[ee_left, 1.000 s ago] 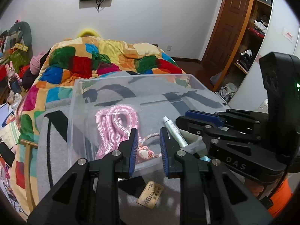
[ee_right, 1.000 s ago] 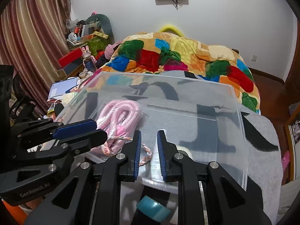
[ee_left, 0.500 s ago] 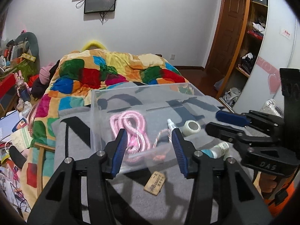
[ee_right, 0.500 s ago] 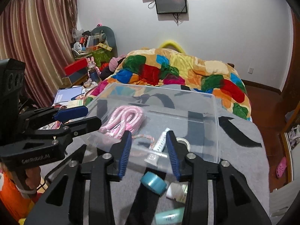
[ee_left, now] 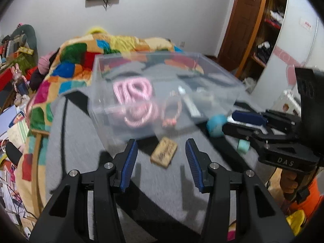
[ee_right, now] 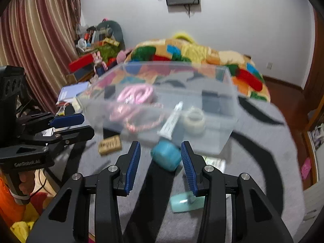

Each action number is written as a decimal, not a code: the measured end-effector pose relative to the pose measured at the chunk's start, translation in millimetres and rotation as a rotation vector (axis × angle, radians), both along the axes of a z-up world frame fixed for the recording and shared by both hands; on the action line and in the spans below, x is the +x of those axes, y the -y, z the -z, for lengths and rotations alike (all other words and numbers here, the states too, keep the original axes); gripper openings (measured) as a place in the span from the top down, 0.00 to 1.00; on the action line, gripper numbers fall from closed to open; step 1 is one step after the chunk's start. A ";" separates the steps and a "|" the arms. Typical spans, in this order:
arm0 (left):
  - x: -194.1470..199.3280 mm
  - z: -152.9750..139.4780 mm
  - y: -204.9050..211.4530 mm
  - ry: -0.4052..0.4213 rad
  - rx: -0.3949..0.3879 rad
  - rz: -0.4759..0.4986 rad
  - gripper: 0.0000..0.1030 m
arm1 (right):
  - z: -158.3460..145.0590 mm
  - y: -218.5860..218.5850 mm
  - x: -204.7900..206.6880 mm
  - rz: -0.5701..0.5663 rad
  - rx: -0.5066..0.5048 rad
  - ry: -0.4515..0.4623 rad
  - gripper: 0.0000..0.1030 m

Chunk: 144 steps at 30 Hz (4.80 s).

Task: Organize objects
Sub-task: 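Grasp the tan eraser with left tool while right tool grasps teal tape roll, then drop eraser into box with left tool while right tool drops teal tape in, then grasp mint-green tube with left tool while right tool grasps white pill bottle, then drop mint tube into box with left tool while right tool drops bottle in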

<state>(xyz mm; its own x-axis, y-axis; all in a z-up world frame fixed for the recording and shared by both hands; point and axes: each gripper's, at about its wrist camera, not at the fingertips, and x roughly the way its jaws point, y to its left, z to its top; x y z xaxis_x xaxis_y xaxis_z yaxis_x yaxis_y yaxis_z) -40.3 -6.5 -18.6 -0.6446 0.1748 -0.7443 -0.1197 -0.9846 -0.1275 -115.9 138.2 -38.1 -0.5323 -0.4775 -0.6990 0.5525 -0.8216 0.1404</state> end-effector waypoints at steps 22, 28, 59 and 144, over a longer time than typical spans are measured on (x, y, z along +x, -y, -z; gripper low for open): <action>-10.2 25.9 -19.9 0.039 -0.028 0.042 0.78 | 24.4 18.4 -10.4 -0.005 0.020 0.050 0.65; -4.0 12.2 -14.7 0.016 0.024 0.022 0.78 | 12.4 16.0 -0.5 -0.034 -0.009 0.033 0.65; -67.0 -25.7 11.2 -0.099 0.059 -0.067 0.78 | -15.2 32.0 -67.5 0.058 -0.033 -0.012 0.65; -9.4 18.1 -46.1 0.030 -0.060 0.086 0.77 | 19.2 -19.8 -8.9 0.073 0.024 0.011 0.54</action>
<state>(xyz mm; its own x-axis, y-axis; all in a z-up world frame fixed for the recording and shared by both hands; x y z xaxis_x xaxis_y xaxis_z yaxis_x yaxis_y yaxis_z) -49.7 39.6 -36.7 -0.6069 0.1826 -0.7735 -0.2008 -0.9769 -0.0731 -124.8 158.0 -57.3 -0.5574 -0.4206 -0.7159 0.4891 -0.8630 0.1262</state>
